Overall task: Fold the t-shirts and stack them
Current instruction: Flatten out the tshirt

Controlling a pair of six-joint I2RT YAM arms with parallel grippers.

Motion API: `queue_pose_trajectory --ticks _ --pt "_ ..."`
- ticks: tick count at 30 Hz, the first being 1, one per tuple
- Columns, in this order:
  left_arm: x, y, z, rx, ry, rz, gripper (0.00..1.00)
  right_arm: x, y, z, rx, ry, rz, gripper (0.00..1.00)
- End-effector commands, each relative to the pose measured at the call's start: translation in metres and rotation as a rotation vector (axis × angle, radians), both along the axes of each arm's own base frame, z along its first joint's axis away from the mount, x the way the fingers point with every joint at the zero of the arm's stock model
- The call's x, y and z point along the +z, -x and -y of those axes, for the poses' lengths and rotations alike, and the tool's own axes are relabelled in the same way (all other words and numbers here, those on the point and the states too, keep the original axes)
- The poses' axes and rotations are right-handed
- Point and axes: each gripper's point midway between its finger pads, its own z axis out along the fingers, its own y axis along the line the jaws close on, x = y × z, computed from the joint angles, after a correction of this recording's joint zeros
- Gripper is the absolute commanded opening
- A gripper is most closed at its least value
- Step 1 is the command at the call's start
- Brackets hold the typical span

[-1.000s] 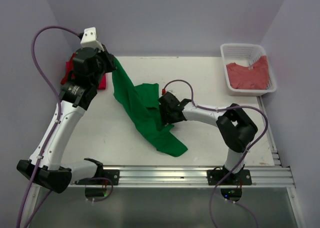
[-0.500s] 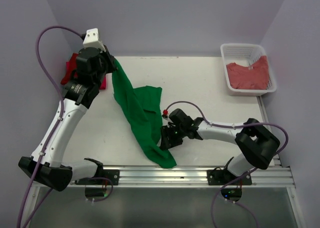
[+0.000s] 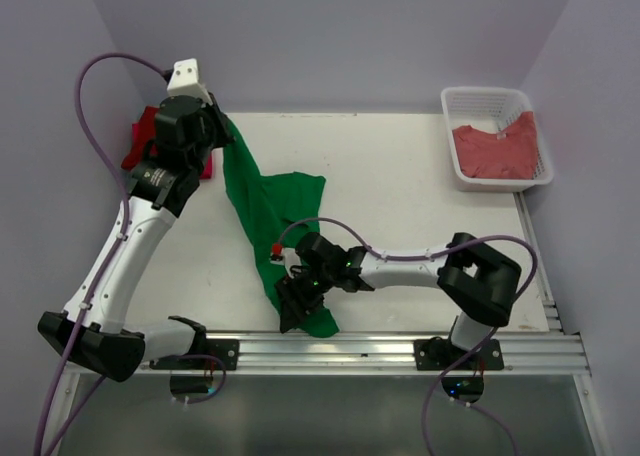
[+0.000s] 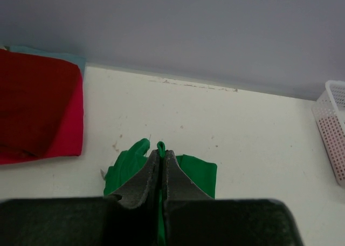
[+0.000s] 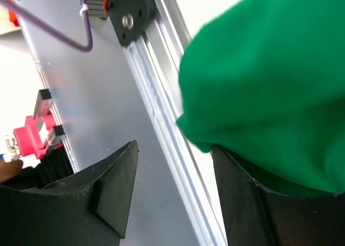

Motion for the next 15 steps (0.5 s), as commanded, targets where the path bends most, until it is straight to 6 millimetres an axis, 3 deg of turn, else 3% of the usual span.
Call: queue_pose_trajectory --ticks 1,4,9,12,13,15 --pt "0.010 0.008 -0.008 0.023 -0.006 0.035 0.00 -0.003 -0.007 -0.026 0.018 -0.008 0.043 0.60" --pt "0.008 0.011 -0.010 0.028 -0.009 0.032 0.00 -0.016 -0.020 -0.032 -0.032 0.066 0.116 0.60" --pt "0.005 0.014 -0.011 0.029 -0.009 0.030 0.00 -0.011 -0.021 -0.040 -0.008 0.040 0.127 0.64" --pt "0.002 0.014 -0.010 0.025 -0.003 0.026 0.00 0.015 0.008 -0.056 0.134 -0.169 0.050 0.66" --pt "0.002 0.015 -0.010 0.025 -0.004 0.025 0.00 0.037 0.023 -0.056 0.193 -0.259 -0.002 0.67" --pt "0.002 0.015 -0.011 0.028 -0.004 0.025 0.00 0.050 0.027 -0.055 0.204 -0.319 0.022 0.71"
